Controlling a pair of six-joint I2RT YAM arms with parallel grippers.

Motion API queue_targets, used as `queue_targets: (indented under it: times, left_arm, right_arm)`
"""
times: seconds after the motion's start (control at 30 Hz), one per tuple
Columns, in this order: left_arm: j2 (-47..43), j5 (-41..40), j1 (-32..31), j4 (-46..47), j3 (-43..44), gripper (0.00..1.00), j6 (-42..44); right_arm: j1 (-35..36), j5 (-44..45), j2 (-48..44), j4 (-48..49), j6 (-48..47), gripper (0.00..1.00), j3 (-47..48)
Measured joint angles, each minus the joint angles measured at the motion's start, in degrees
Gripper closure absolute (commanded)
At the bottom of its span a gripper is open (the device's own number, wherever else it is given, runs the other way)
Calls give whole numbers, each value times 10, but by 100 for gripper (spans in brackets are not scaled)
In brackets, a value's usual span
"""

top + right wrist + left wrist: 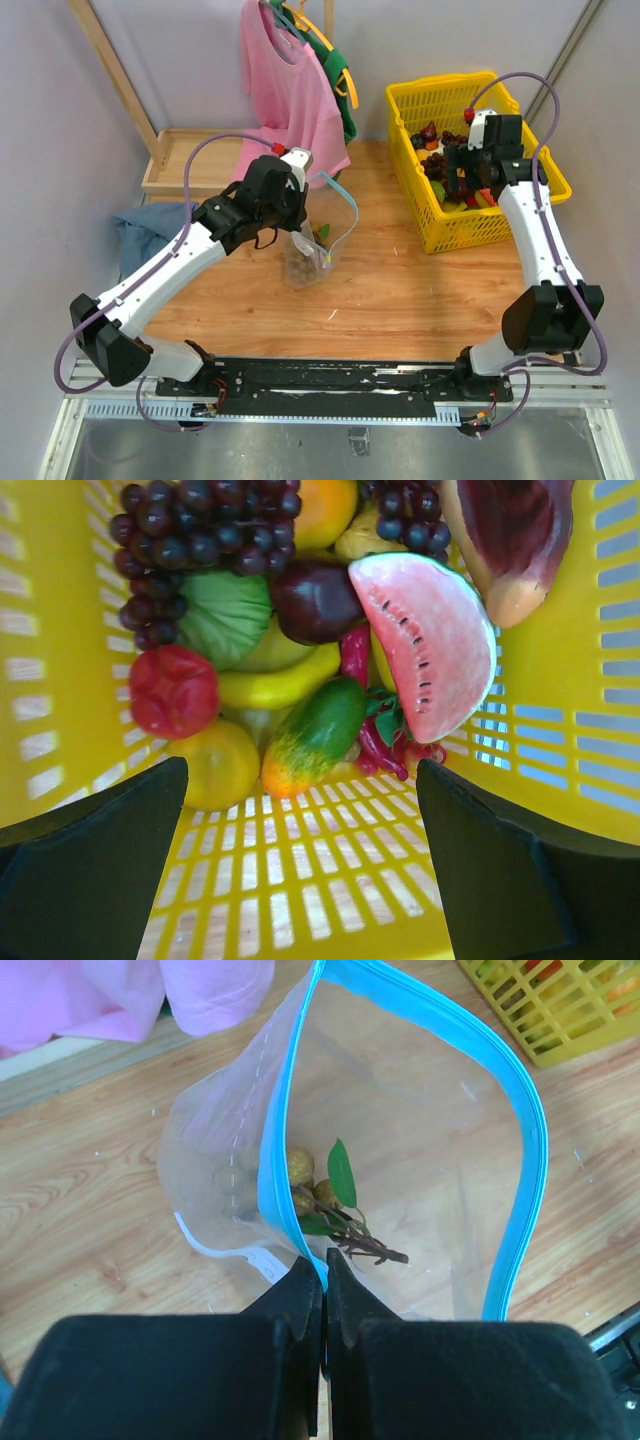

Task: Place the food in the zip-top bag and seal the zipper
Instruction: Pick up the fake fruit from the bin.

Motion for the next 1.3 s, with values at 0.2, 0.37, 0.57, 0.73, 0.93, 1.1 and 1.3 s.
queue_targets:
  times: [0.2, 0.37, 0.57, 0.73, 0.93, 1.1, 1.3]
  left_arm:
    - [-1, -1, 0, 25, -31, 100, 20]
    - [-2, 3, 1, 31, -53, 100, 22]
    - [-10, 17, 12, 38, -62, 100, 21]
    - [-11, 29, 22, 42, -63, 100, 21]
    - [-11, 38, 24, 46, -64, 100, 21]
    - [-11, 39, 24, 49, -65, 100, 20]
    - [-11, 39, 27, 50, -68, 100, 18]
  right_arm:
    - [-33, -14, 61, -23, 10, 1, 31]
    - [-48, -25, 123, -59, 57, 3, 52]
    - [-83, -28, 193, -102, 111, 7, 53]
    - [-103, -47, 226, -109, 136, 12, 51]
    - [-106, -74, 256, -103, 156, 15, 44]
    - [-109, -96, 278, -79, 165, 19, 25]
    - [-114, -108, 294, -61, 165, 33, 14]
